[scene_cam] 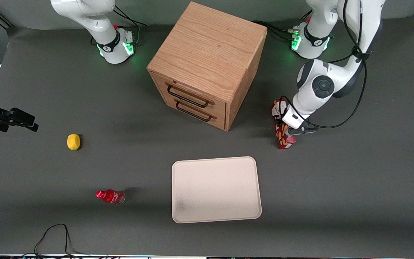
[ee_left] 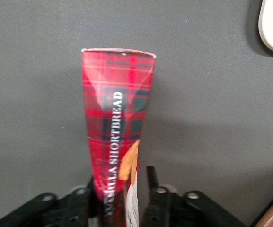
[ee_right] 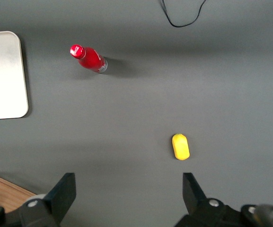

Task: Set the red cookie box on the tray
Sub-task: 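Lift the cookie box up off the table with the left gripper, then carry the held cookie box over to the white tray's edge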

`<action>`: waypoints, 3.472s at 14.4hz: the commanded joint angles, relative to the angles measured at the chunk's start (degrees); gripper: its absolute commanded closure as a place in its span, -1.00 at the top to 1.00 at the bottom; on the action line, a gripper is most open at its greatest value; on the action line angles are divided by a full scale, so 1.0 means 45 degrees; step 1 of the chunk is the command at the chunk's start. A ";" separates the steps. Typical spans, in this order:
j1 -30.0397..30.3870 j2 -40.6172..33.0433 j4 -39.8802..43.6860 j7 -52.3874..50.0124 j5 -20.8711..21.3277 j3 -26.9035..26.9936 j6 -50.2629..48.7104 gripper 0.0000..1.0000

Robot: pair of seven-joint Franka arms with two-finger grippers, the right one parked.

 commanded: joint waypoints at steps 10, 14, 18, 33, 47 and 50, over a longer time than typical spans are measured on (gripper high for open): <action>0.0589 -0.3180 0.2778 0.1567 0.0202 0.0233 -0.6790 -1.00; 0.0962 -0.3243 0.7542 0.2680 0.0182 0.1362 -1.2420 -1.00; 0.0962 -0.2990 0.9385 0.3813 0.0065 0.2224 -1.3504 -1.00; -0.2920 0.6304 1.8939 -0.1158 0.1390 0.2244 -1.2594 -1.00; -0.4468 1.0213 1.9018 -0.1208 0.1842 0.2674 -0.7567 -1.00; -0.4487 1.0467 1.8979 -0.0989 0.1842 0.2635 -0.7470 -1.00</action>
